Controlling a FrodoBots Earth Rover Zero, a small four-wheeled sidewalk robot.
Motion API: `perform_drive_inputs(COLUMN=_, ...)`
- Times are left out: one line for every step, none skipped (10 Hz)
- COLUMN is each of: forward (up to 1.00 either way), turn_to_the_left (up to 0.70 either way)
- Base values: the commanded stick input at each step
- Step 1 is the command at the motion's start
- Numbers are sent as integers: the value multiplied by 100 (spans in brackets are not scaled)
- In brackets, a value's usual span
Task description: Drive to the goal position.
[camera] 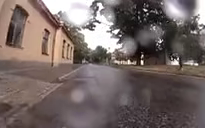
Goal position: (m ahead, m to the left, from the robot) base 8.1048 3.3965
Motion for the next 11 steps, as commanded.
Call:
perform_drive_inputs(forward=85, turn_to_the_left=0)
perform_drive_inputs(forward=85, turn_to_the_left=0)
perform_drive_inputs(forward=85, turn_to_the_left=0)
perform_drive_inputs(forward=85, turn_to_the_left=0)
perform_drive_inputs(forward=85, turn_to_the_left=0)
perform_drive_inputs(forward=85, turn_to_the_left=0)
perform_drive_inputs(forward=85, turn_to_the_left=0)
perform_drive_inputs(forward=85, turn_to_the_left=0)
perform_drive_inputs(forward=85, turn_to_the_left=0)
perform_drive_inputs(forward=85, turn_to_the_left=0)
perform_drive_inputs(forward=85, turn_to_the_left=0)
